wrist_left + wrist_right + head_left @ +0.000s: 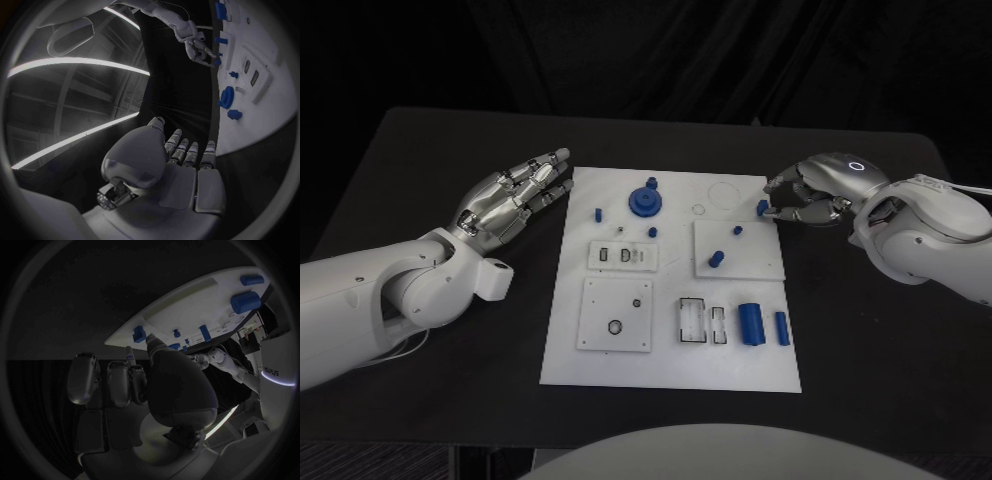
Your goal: Assemble the parts on the task board
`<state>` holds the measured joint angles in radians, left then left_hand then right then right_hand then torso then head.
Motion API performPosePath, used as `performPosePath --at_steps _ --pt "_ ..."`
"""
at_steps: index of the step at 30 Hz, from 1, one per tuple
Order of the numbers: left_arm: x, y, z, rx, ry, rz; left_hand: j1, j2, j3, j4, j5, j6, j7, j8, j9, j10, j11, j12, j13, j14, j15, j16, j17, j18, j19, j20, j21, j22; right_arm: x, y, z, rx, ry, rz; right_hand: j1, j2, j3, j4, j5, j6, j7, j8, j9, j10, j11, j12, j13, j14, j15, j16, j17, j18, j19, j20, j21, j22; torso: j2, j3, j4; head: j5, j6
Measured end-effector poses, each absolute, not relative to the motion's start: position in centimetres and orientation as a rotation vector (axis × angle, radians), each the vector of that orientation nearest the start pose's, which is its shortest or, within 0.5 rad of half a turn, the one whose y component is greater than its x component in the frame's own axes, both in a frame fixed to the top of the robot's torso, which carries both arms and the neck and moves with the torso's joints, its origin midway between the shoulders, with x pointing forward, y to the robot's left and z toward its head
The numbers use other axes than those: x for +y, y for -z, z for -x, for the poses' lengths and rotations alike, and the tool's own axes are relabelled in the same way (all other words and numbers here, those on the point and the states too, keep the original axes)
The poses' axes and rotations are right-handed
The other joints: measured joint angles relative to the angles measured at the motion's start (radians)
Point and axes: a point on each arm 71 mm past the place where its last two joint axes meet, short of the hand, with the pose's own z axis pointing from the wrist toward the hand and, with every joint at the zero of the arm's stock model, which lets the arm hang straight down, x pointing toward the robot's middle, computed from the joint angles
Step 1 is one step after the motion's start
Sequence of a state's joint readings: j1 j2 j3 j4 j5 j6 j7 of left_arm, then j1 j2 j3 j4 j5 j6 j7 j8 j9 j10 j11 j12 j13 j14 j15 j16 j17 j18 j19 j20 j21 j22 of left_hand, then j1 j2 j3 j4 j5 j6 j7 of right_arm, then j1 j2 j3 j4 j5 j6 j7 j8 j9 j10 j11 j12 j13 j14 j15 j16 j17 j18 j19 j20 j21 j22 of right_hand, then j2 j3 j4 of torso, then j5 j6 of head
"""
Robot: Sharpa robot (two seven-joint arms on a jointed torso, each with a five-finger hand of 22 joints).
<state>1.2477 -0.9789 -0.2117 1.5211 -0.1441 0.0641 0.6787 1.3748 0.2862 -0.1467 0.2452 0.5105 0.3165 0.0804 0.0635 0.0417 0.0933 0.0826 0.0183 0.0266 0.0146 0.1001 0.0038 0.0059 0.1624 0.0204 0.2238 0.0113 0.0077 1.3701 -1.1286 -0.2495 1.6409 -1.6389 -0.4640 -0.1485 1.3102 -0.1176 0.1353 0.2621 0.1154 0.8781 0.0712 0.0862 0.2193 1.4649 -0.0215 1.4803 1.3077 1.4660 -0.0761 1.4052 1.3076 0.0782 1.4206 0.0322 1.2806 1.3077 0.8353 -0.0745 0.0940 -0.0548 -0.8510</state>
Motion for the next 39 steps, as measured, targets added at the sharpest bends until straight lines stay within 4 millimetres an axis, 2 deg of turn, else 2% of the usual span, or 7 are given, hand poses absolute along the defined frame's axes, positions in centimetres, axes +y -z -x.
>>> performPosePath --at_steps 15,20,21,23,26,32,39 --pt "25.99 19.56 -45.72 1.463 1.834 0.795 0.000 0.000 0.001 -0.001 0.000 0.000 0.000 0.000 0.000 0.000 0.000 0.000 0.000 0.000 0.000 0.000 0.000 0.000 0.000 0.000 0.000 0.000 -30.12 16.44 -45.86 1.541 -0.344 0.253 0.046 0.008 -0.003 -0.012 0.019 0.009 0.000 0.007 0.011 0.000 0.000 0.000 0.000 0.000 0.000 -0.011 0.000 0.000 0.000 0.000 -0.015 0.000 0.001 0.0003 0.0013 -0.001 0.000" --pt "25.99 19.59 -45.70 1.463 1.834 0.795 0.000 0.000 0.001 -0.001 0.000 0.000 0.000 0.000 0.000 0.000 0.000 0.000 0.000 0.000 0.000 0.000 0.000 0.000 0.000 0.000 0.000 0.000 -29.98 16.57 -46.01 1.546 -0.342 0.254 0.064 0.012 -0.005 -0.022 0.036 0.031 -0.002 0.020 0.026 0.000 0.000 0.000 0.000 0.000 0.000 -0.011 0.000 0.000 0.000 0.000 -0.015 0.000 0.001 0.0002 0.0015 -0.001 0.000" --pt "25.99 19.59 -45.70 1.464 1.835 0.796 0.000 0.000 0.001 -0.001 0.000 0.000 0.000 0.000 0.000 0.000 0.000 0.000 0.000 0.000 0.000 0.000 0.000 0.000 0.000 0.000 0.000 0.000 -29.96 16.60 -46.03 1.547 -0.342 0.255 0.069 0.007 -0.002 -0.025 0.042 0.031 -0.002 0.022 0.030 0.000 0.000 0.000 0.000 0.000 0.000 -0.011 0.000 0.000 0.000 0.000 -0.015 0.000 0.001 0.0002 0.0015 -0.001 0.000" --pt "25.99 19.61 -45.69 1.464 1.835 0.796 0.000 0.000 0.001 -0.001 0.000 0.000 0.000 0.000 0.000 0.000 0.000 0.000 0.000 0.000 0.000 0.000 0.000 0.000 0.000 0.000 0.000 0.000 -29.93 16.66 -46.08 1.550 -0.340 0.255 0.076 0.014 -0.001 -0.032 0.056 0.034 -0.006 0.026 0.037 0.000 0.000 0.000 0.000 0.000 0.000 -0.011 0.000 0.000 0.000 0.000 -0.015 0.000 0.001 0.0002 0.0016 -0.001 -0.001" --pt "26.00 19.62 -45.69 1.464 1.835 0.796 0.000 0.000 0.001 -0.001 0.000 0.000 0.000 0.000 0.000 0.000 0.000 0.000 0.000 0.000 0.000 0.000 0.000 0.000 0.000 0.000 0.000 0.000 -29.89 16.77 -46.15 1.554 -0.338 0.255 0.083 0.009 -0.001 -0.032 0.062 0.038 -0.002 0.026 0.043 0.000 0.000 0.000 0.000 0.000 0.000 -0.015 0.000 0.000 0.000 0.000 -0.019 0.000 0.001 0.0002 0.0015 0.000 -0.002" --pt "26.02 19.68 -45.67 1.465 1.836 0.797 0.000 0.000 0.001 -0.001 0.000 0.000 0.000 0.000 0.000 0.000 0.000 0.000 0.000 0.000 0.000 0.000 0.000 0.000 0.000 0.000 0.000 0.000 -29.84 16.95 -46.19 1.560 -0.336 0.255 0.087 0.013 -0.001 -0.038 0.070 0.046 -0.003 0.036 0.056 0.000 0.000 0.000 0.000 0.000 0.000 -0.015 0.000 0.000 0.000 0.000 -0.019 0.000 0.001 0.0001 0.0011 0.002 -0.004" --pt "26.03 19.72 -45.66 1.466 1.836 0.798 0.000 0.000 0.001 -0.001 0.000 0.000 0.000 0.000 0.000 0.000 0.000 0.000 0.000 0.000 0.000 0.000 0.000 0.000 0.000 0.000 0.000 0.000 -29.76 17.01 -46.26 1.561 -0.336 0.255 0.097 0.022 -0.007 -0.049 0.098 0.077 -0.006 0.080 0.110 0.000 0.000 0.000 0.000 0.000 0.000 -0.015 0.000 0.000 0.000 0.000 -0.022 0.000 0.001 0.0002 0.0008 0.002 -0.005"
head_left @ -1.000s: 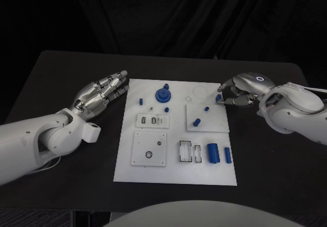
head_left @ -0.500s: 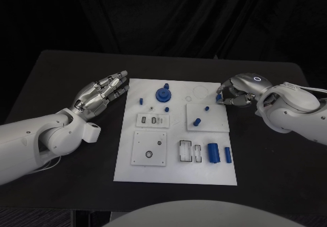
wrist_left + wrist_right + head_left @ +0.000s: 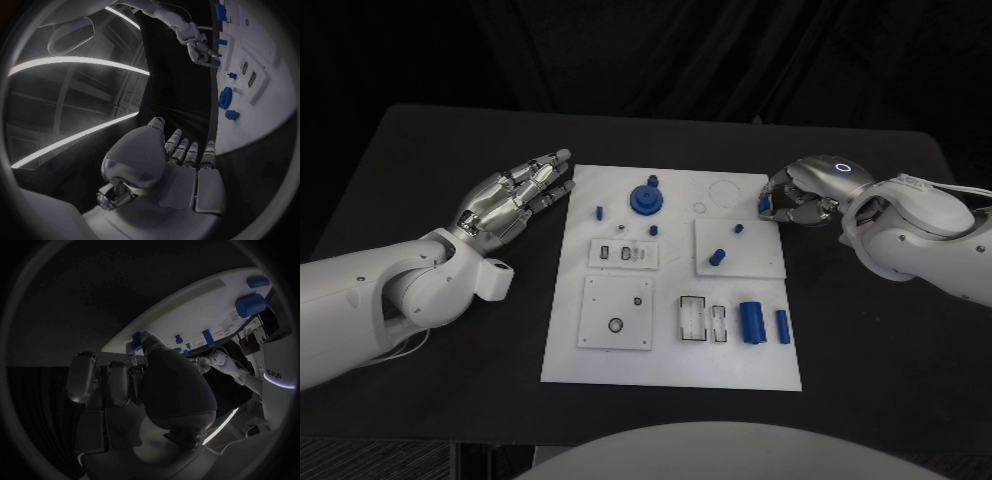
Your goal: Assemble the parts on the task board
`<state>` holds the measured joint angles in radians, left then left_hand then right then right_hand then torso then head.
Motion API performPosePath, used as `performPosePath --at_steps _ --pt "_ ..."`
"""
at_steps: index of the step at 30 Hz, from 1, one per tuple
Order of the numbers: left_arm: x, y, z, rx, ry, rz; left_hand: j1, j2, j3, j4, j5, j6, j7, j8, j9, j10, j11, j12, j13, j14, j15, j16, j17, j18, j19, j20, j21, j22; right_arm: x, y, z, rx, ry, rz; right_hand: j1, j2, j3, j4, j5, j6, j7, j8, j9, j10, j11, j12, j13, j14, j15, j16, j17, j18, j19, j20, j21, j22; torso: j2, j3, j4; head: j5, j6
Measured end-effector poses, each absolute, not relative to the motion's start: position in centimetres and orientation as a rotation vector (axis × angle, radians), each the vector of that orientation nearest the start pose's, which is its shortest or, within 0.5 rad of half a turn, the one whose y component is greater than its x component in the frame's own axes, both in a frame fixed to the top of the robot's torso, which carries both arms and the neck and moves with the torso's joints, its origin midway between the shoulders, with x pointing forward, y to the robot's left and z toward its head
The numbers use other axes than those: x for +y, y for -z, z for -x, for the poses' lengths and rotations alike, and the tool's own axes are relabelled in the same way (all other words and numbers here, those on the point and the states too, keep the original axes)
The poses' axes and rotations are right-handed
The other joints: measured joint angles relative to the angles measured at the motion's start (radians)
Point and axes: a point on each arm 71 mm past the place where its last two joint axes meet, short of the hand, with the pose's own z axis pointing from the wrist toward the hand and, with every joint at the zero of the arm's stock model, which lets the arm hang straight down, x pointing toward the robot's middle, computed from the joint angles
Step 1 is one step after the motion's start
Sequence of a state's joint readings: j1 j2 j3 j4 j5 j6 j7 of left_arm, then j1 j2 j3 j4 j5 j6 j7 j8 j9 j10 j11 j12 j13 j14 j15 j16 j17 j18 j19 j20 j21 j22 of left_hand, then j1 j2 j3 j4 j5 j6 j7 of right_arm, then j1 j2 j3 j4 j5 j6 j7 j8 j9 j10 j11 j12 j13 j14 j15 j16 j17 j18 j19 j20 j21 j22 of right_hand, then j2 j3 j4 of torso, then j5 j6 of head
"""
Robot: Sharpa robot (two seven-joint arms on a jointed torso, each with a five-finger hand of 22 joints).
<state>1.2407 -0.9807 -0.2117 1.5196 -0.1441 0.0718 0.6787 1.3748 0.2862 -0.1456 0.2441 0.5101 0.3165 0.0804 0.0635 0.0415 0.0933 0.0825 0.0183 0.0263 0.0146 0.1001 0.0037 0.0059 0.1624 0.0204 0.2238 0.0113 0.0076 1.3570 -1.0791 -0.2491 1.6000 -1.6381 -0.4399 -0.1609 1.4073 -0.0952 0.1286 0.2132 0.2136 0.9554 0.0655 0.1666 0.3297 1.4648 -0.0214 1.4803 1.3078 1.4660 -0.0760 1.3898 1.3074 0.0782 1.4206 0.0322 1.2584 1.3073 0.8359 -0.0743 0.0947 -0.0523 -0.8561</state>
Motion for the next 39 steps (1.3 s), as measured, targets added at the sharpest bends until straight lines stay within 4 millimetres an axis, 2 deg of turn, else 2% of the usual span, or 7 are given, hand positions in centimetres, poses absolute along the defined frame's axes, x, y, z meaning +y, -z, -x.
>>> performPosePath --at_steps 8,13,19,23,27,34,39 --pt "26.0 19.8 -45.6 1.467 1.837 0.799 0.000 0.000 0.000 0.000 0.000 0.000 0.000 0.000 0.000 0.000 0.000 0.000 0.000 0.000 0.000 0.000 0.000 0.000 0.000 0.000 0.000 0.000 -29.7 17.0 -46.3 1.555 -0.337 0.254 0.017 0.017 0.000 -0.011 0.027 0.005 -0.005 0.052 0.056 0.000 0.000 0.000 0.000 0.000 0.000 0.000 0.000 0.000 0.000 0.000 0.000 0.000 0.000 0.0004 0.0000 0.003 -0.002" --pt "26.1 19.8 -45.6 1.467 1.836 0.800 0.000 0.000 0.000 0.000 0.000 0.000 0.000 0.000 0.000 0.000 0.000 0.000 0.000 0.004 0.004 0.000 0.000 0.000 -0.004 0.004 0.000 0.000 -29.4 16.7 -46.1 1.527 -0.355 0.249 0.022 0.019 0.002 -0.016 0.064 0.009 -0.010 0.086 0.091 0.000 0.000 0.011 0.000 -0.001 -0.005 0.012 0.000 0.000 0.009 -0.009 0.013 0.001 0.000 0.0004 0.0000 0.005 -0.003" --pt "26.2 19.8 -45.6 1.467 1.835 0.801 0.000 0.000 0.000 0.000 0.000 0.000 0.000 0.000 0.000 0.000 0.000 0.000 0.000 0.004 0.004 0.000 0.000 0.000 -0.004 0.004 0.000 0.000 -28.4 15.7 -45.7 1.471 -0.397 0.248 0.023 0.021 0.002 -0.016 0.095 0.013 -0.010 0.109 0.091 0.004 -0.004 0.016 0.000 0.000 -0.007 0.019 0.000 0.000 0.018 -0.011 0.024 0.001 0.000 0.0004 0.0000 0.010 0.000" --pt "26.3 19.8 -45.6 1.466 1.833 0.802 0.000 0.000 0.003 -0.003 0.000 0.000 0.000 0.000 0.000 0.000 0.000 0.000 0.001 0.004 0.004 0.000 0.000 0.000 -0.004 0.003 0.000 0.000 -26.8 13.8 -45.4 1.415 -0.444 0.262 0.023 0.024 0.001 -0.018 0.096 0.014 -0.010 0.113 0.091 0.004 -0.004 0.017 0.000 0.000 -0.007 0.019 0.000 0.000 0.018 -0.011 0.024 0.001 0.000 0.0003 -0.0001 0.012 0.002" --pt "26.3 19.8 -45.5 1.467 1.834 0.803 0.000 0.000 0.003 -0.003 0.000 0.000 0.000 0.000 0.000 0.000 0.000 0.000 0.001 0.004 0.004 0.000 0.000 0.000 -0.004 0.003 0.000 0.000 -24.1 12.5 -44.6 1.380 -0.517 0.289 0.026 0.026 0.005 -0.022 0.107 0.014 -0.010 0.113 0.091 0.004 -0.004 0.020 0.000 0.000 -0.007 0.021 0.000 0.000 0.018 -0.011 0.024 0.001 0.000 0.0003 -0.0007 0.015 0.001" --pt "26.1 19.8 -45.5 1.468 1.838 0.801 0.000 0.000 0.003 -0.003 0.000 0.000 0.000 0.000 0.000 0.000 0.000 0.000 0.001 0.004 0.004 0.000 0.000 0.000 -0.004 0.003 0.000 0.000 -18.6 12.2 -43.6 1.383 -0.628 0.355 0.031 0.032 0.011 -0.030 0.127 0.017 -0.007 0.113 0.091 0.004 -0.004 0.020 0.000 0.000 -0.007 0.024 0.000 0.000 0.018 -0.011 0.024 0.001 0.000 -0.0003 -0.0004 0.014 -0.003" --pt "25.9 19.8 -45.6 1.469 1.841 0.800 0.000 0.000 0.003 -0.003 0.000 0.000 0.000 0.000 0.000 0.000 0.000 0.000 0.001 0.004 0.004 0.000 0.000 0.000 -0.004 0.003 0.000 0.000 -15.7 13.1 -43.0 1.408 -0.669 0.401 0.031 0.032 0.010 -0.030 0.127 0.017 -0.007 0.113 0.091 0.004 -0.004 0.020 0.000 0.000 -0.007 0.024 0.000 0.000 0.018 -0.011 0.024 0.000 0.000 -0.0007 0.0003 0.013 -0.004"
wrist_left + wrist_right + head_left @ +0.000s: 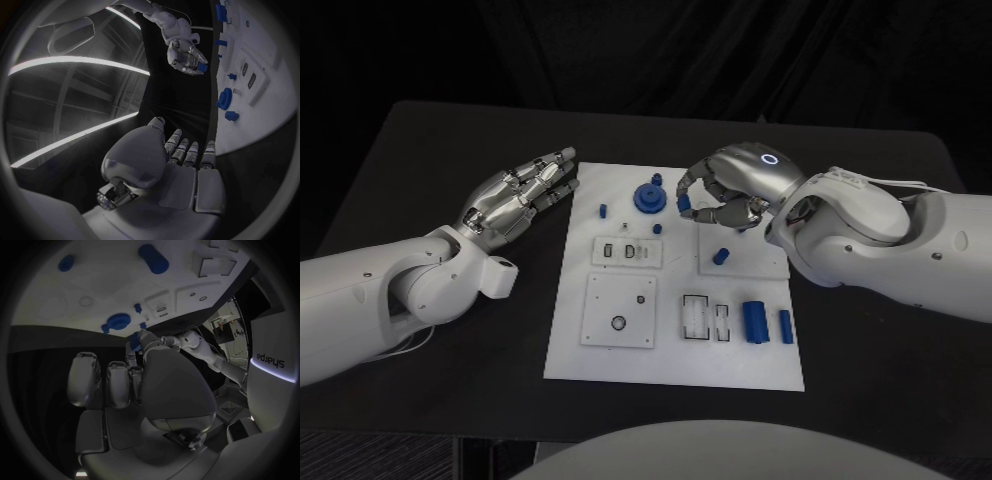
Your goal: Assemble the parts on the task board
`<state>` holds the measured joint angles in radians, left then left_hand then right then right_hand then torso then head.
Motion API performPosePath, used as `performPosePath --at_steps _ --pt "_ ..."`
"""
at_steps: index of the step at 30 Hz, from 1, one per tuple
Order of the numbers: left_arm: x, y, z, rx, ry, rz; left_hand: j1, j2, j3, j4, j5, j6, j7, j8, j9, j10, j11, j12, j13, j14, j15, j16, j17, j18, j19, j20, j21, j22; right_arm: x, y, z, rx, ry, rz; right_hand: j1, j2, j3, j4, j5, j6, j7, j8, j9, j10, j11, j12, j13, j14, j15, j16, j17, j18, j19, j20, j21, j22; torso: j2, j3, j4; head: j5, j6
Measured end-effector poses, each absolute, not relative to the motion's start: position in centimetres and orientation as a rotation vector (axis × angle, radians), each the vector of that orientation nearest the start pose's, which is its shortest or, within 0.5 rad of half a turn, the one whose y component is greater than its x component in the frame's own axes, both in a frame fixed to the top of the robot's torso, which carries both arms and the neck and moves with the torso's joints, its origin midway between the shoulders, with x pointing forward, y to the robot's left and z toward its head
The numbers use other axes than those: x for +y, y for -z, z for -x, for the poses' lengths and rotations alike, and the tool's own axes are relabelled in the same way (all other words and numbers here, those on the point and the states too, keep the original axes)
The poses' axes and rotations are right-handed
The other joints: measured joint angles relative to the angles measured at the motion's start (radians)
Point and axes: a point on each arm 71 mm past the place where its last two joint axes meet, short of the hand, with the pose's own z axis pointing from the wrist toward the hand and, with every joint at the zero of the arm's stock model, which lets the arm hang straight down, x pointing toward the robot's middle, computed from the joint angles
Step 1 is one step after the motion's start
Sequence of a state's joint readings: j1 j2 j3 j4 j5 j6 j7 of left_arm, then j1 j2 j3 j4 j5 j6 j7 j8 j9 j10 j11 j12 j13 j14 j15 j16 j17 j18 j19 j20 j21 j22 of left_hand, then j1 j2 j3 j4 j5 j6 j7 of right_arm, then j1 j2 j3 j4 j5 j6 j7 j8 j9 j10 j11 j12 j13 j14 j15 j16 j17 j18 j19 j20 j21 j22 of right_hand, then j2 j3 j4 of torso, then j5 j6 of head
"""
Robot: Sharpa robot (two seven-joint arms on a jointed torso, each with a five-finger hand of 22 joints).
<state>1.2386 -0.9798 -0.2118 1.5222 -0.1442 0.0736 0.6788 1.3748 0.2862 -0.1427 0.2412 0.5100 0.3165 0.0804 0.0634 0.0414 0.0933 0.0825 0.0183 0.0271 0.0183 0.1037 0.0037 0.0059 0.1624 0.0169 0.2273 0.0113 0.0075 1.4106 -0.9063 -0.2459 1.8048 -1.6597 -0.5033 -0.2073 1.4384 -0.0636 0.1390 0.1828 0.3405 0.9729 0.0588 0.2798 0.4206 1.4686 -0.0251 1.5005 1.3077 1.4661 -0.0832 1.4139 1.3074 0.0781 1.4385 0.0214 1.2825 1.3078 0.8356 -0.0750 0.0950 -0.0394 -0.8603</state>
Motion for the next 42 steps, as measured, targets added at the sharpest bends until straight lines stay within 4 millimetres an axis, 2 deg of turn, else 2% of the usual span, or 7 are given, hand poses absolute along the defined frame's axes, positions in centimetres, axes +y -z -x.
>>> performPosePath --at_steps 6,15,25,31,42 --pt "25.8 19.8 -45.6 1.470 1.842 0.799 0.000 0.000 0.000 0.000 0.000 0.000 0.000 0.000 0.000 0.000 0.000 0.000 0.000 0.000 0.000 0.000 0.000 0.000 0.000 0.000 0.000 0.000 -12.6 14.5 -42.5 1.438 -0.698 0.451 0.000 0.000 -0.001 -0.001 0.000 0.000 0.000 0.000 0.000 0.000 0.000 0.000 0.000 0.000 0.000 0.000 0.000 0.000 0.000 0.000 0.000 0.000 0.001 0.0001 -0.0003 0.003 -0.002" --pt "25.6 19.8 -45.6 1.471 1.846 0.797 0.000 0.000 0.000 0.000 0.000 0.000 0.000 0.000 0.000 0.000 0.000 0.000 0.000 0.000 0.000 0.000 0.000 0.000 0.000 0.000 0.000 0.000 -10.6 16.1 -42.3 1.485 -0.696 0.487 -0.003 -0.004 -0.001 -0.001 -0.005 -0.001 0.001 0.000 0.000 0.000 0.000 0.000 0.000 0.000 0.000 0.000 0.000 0.000 0.000 0.000 -0.009 0.000 0.001 0.0006 -0.0007 0.006 -0.010" --pt "25.6 19.8 -45.6 1.472 1.847 0.797 0.000 0.000 0.000 0.000 0.000 0.000 0.000 0.000 0.000 0.000 0.000 0.000 0.000 0.000 0.000 0.000 0.000 0.000 0.000 0.000 0.000 0.000 -10.5 16.8 -42.2 1.517 -0.674 0.491 -0.006 -0.006 -0.001 -0.001 -0.005 -0.005 0.005 0.007 0.000 0.000 0.000 -0.001 0.000 0.000 0.000 -0.005 0.000 0.000 0.000 0.000 -0.018 0.000 0.001 0.0008 0.0010 0.005 -0.012" --pt "25.6 19.8 -45.7 1.472 1.847 0.797 0.000 0.000 0.000 0.000 0.000 0.000 0.000 0.000 0.000 0.000 0.000 0.000 0.000 0.000 0.000 0.000 0.000 0.000 0.000 0.000 0.000 0.000 -10.6 16.9 -42.2 1.525 -0.656 0.494 -0.006 -0.006 -0.001 -0.001 -0.005 -0.011 0.010 0.012 0.000 -0.004 0.004 -0.001 0.000 0.000 0.000 -0.013 0.000 0.000 -0.004 0.004 -0.028 0.000 0.002 0.0008 -0.0002 0.009 -0.013" --pt "25.5 19.8 -45.7 1.473 1.848 0.796 0.000 0.000 0.000 0.000 0.000 0.000 0.000 0.000 0.000 0.000 0.000 0.000 0.000 0.000 0.000 0.000 0.000 0.000 0.000 0.000 0.000 0.000 -10.6 17.1 -42.2 1.539 -0.634 0.503 -0.011 -0.012 -0.001 -0.001 -0.005 -0.024 0.017 0.012 0.003 0.000 0.008 -0.012 0.000 0.000 0.000 -0.024 0.000 0.000 -0.009 0.009 -0.045 0.000 0.001 0.0015 -0.0010 0.006 -0.013"
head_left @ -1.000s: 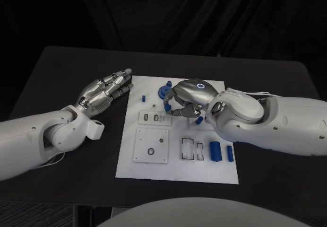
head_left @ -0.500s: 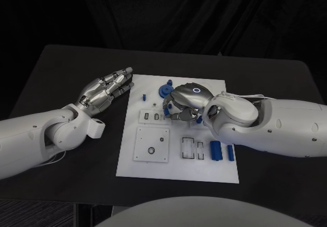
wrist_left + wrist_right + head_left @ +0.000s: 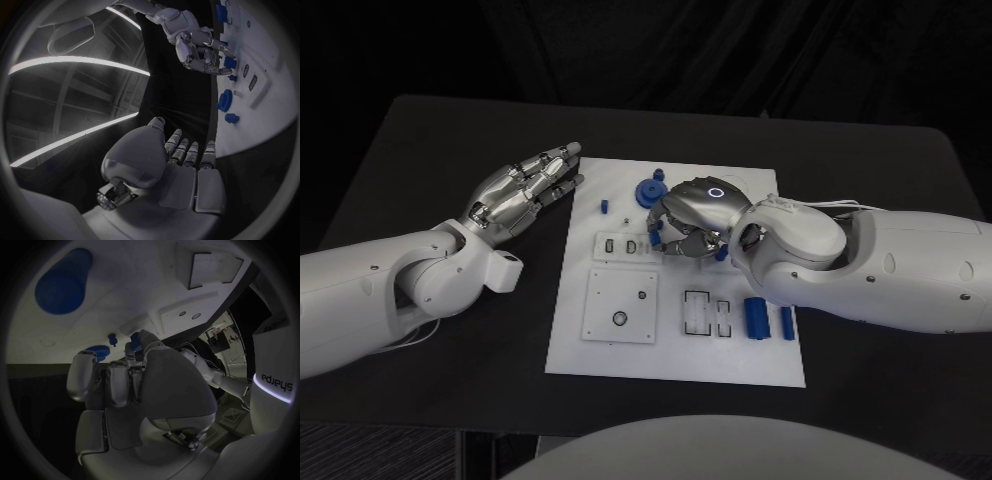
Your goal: Assemble the parts on the task board
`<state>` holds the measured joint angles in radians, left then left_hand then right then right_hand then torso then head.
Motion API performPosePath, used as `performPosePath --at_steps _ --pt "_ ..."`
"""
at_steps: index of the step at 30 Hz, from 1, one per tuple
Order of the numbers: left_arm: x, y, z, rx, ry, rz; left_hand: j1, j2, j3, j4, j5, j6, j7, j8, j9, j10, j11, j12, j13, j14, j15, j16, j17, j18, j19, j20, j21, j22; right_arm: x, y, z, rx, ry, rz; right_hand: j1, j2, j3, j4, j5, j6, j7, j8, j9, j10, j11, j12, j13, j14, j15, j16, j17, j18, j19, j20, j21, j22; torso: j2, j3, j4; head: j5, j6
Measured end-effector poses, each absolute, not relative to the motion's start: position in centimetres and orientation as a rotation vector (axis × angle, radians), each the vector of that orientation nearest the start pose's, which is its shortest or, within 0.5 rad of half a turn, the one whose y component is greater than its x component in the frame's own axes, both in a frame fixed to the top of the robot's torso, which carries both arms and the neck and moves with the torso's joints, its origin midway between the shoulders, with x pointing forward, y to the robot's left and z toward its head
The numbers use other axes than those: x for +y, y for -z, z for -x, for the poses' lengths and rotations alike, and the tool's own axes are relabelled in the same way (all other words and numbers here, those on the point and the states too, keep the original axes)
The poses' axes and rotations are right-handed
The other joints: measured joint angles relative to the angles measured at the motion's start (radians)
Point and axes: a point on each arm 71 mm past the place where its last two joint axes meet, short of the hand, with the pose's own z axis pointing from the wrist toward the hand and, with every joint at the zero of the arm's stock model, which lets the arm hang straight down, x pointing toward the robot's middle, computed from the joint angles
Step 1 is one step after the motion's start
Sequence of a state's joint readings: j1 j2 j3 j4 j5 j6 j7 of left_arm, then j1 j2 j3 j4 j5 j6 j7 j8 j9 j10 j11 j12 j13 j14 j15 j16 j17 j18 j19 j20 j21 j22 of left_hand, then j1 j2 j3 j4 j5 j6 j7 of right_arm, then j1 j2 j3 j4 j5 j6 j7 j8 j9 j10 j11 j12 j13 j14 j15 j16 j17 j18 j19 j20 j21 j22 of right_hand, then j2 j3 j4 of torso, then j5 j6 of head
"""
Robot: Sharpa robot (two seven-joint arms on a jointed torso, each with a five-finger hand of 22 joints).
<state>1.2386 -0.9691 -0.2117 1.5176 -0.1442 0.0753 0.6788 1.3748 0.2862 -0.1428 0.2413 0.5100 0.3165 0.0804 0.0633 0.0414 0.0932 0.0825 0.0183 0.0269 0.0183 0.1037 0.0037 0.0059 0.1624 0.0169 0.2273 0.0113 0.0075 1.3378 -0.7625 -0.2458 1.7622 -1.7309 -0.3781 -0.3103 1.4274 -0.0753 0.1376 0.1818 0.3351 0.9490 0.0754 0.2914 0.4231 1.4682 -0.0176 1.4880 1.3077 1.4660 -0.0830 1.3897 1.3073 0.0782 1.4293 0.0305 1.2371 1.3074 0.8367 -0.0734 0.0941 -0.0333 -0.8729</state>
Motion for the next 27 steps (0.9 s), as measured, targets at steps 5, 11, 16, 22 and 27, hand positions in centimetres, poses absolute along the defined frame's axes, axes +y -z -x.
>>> performPosePath --at_steps 5,11,16,22,27 --pt "25.54 19.85 -45.71 1.472 1.848 0.796 0.000 0.000 0.000 0.000 0.000 0.000 0.000 0.000 0.000 0.000 0.000 0.000 0.001 0.000 0.000 0.000 0.000 0.000 0.000 0.000 0.000 0.000 -10.61 17.21 -42.24 1.551 -0.622 0.508 -0.004 -0.004 0.003 -0.003 0.000 -0.035 0.006 -0.019 0.061 -0.004 0.003 -0.006 0.000 -0.001 0.007 -0.011 0.000 0.000 -0.004 0.004 -0.015 0.000 0.000 -0.0002 -0.0004 0.001 0.000" --pt "25.52 19.86 -45.74 1.473 1.848 0.796 0.000 0.000 0.000 0.000 0.000 0.000 0.000 0.000 0.000 0.000 0.000 0.000 0.001 0.000 0.000 0.000 0.000 0.000 0.000 0.000 0.000 0.000 -10.62 17.48 -42.27 1.567 -0.611 0.513 -0.015 -0.014 0.005 -0.004 -0.037 -0.067 0.011 -0.034 0.054 -0.004 0.004 -0.011 0.000 -0.001 0.007 -0.015 0.000 0.000 -0.007 0.007 -0.027 0.000 -0.001 -0.0006 0.0002 0.000 0.000" --pt "25.53 19.89 -45.79 1.473 1.848 0.796 0.000 0.000 0.000 0.000 0.000 0.000 0.000 0.000 0.000 0.000 0.000 0.000 0.001 0.000 0.000 0.000 0.000 0.000 0.000 0.000 0.000 0.000 -10.55 17.72 -42.25 1.580 -0.604 0.519 -0.029 -0.023 0.001 -0.001 -0.089 -0.108 0.013 -0.056 0.046 0.000 0.007 -0.012 0.000 0.002 0.009 -0.019 0.000 0.000 -0.011 0.011 -0.033 0.000 -0.001 -0.0011 0.0011 -0.001 0.000" --pt "25.49 19.97 -45.78 1.475 1.849 0.796 0.000 0.000 0.000 0.000 0.000 0.000 0.000 0.000 0.000 0.000 0.000 0.000 0.001 0.000 0.000 0.000 0.000 0.000 0.000 0.000 0.000 0.000 -10.47 17.85 -42.30 1.587 -0.600 0.525 -0.040 -0.029 -0.010 0.007 -0.140 -0.147 0.013 -0.077 0.029 0.000 0.007 -0.013 0.000 0.002 0.009 -0.023 0.000 0.000 -0.011 0.011 -0.042 0.001 -0.001 -0.0012 0.0016 -0.002 0.000" --pt "25.50 20.01 -45.77 1.476 1.849 0.797 0.000 0.000 0.000 0.000 0.000 0.000 0.000 0.000 0.000 0.000 0.000 0.000 0.001 0.000 0.000 0.000 0.000 0.000 0.000 0.000 0.000 0.000 -10.50 17.89 -42.37 1.588 -0.598 0.526 -0.058 -0.033 -0.027 0.019 -0.197 -0.200 0.011 -0.109 -0.002 0.000 0.007 -0.016 0.000 0.002 0.009 -0.027 0.000 0.000 -0.011 0.011 -0.049 0.001 -0.001 -0.0012 0.0016 -0.002 0.000"
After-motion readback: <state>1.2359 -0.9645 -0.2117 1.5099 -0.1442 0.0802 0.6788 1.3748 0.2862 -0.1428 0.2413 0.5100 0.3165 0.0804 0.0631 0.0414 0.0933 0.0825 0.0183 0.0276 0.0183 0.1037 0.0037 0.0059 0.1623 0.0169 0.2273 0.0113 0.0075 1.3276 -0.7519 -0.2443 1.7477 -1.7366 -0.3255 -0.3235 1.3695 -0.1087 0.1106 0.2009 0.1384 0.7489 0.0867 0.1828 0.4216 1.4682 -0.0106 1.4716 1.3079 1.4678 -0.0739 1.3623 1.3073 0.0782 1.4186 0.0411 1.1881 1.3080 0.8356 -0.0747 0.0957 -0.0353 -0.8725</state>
